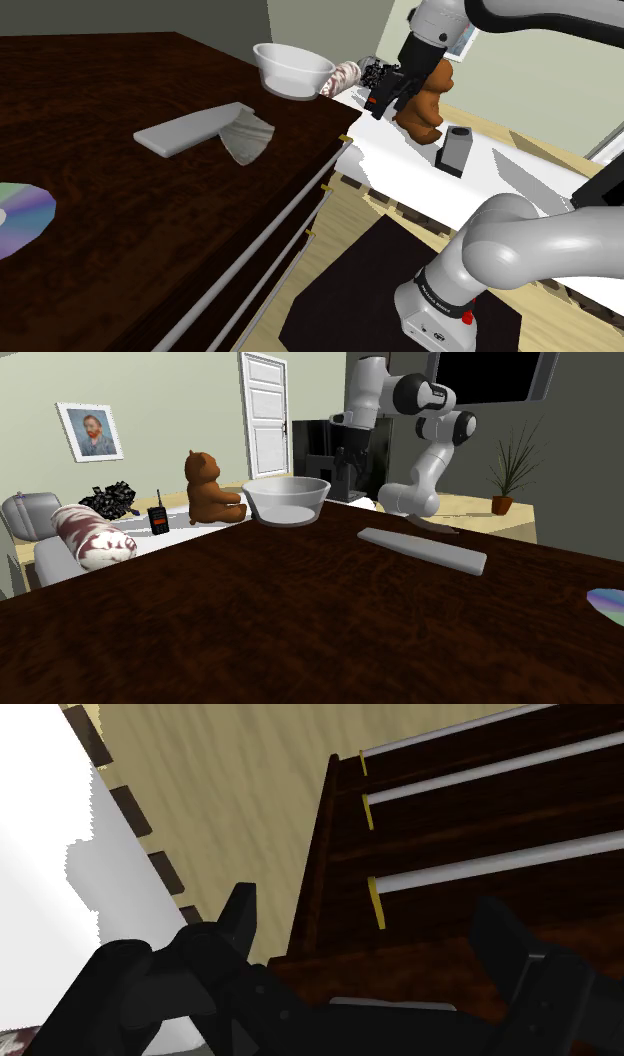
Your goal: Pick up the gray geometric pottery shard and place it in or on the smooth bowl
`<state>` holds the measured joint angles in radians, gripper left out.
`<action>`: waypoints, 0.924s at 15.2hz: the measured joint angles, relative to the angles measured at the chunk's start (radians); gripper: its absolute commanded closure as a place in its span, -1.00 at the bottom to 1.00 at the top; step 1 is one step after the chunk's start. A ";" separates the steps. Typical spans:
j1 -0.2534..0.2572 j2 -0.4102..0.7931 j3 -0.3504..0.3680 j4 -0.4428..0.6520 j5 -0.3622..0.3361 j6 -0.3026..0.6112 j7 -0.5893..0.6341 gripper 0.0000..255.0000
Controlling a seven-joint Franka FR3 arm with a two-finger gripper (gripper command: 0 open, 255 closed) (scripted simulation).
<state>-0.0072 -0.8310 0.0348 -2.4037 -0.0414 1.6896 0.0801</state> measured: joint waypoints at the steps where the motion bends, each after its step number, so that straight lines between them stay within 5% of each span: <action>1: 0.000 0.000 0.000 0.000 0.000 0.000 0.000 -1.00; 14: -0.015 0.205 0.234 0.162 0.299 -0.061 0.548 -1.00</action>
<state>-0.0219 -0.6261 0.2686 -2.2418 0.2572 1.6289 0.6279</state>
